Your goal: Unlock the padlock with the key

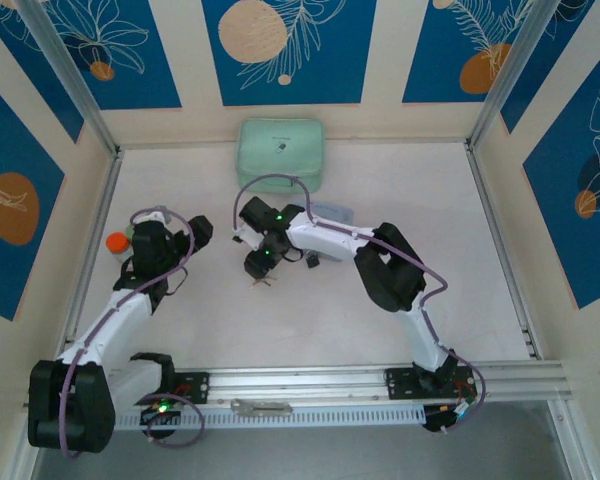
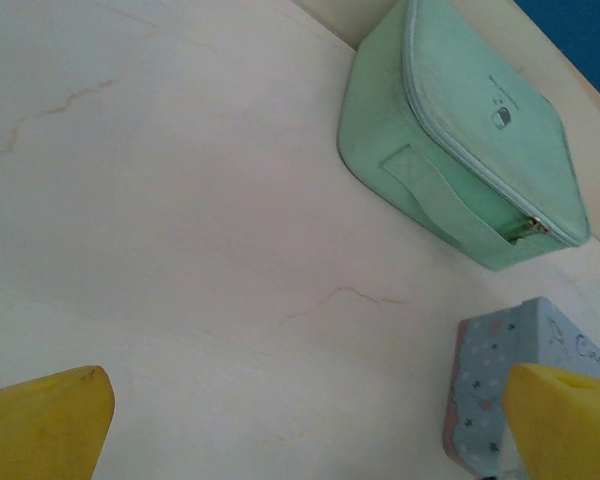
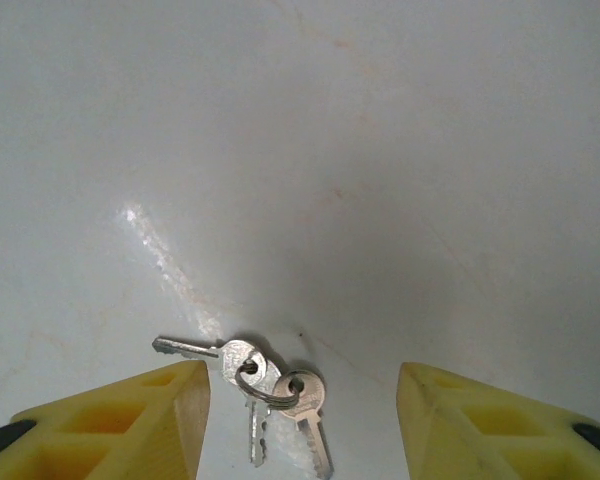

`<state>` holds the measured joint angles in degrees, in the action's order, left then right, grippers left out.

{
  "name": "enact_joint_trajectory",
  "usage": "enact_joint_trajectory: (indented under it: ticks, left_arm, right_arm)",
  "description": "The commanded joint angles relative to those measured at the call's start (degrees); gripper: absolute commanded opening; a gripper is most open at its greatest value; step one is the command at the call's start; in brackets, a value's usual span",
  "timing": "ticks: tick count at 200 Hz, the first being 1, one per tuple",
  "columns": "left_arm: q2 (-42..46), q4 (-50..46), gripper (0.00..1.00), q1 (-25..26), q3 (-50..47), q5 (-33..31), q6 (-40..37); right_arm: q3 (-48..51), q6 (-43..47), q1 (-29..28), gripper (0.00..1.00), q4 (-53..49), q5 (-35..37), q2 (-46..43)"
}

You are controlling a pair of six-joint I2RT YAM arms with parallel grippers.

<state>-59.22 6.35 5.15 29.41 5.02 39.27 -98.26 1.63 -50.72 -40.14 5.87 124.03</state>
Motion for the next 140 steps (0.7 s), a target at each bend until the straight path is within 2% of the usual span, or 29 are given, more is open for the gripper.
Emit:
enact_joint_trajectory:
  ticks: [1,51,112,140]
  left_arm:
    - [-0.20,0.17,0.99,-0.66,0.16,4.90,3.04]
    - [-1.20,3.36,0.99,-0.58,-1.47,8.55,8.30]
    - [-1.16,3.77,0.99,-0.41,-1.10,8.74,9.16]
    - [-1.25,3.71,0.99,-0.31,-1.37,8.86,9.84]
  right_arm:
    - [-0.17,3.03,-0.63,0.52,-1.08,-4.15,0.96]
    - [1.92,4.43,-0.86,0.49,0.80,-4.35,1.74]
    - [3.83,4.70,-2.14,0.47,2.03,-3.14,3.06]
    - [5.06,4.28,-2.97,0.40,2.26,-1.09,3.63]
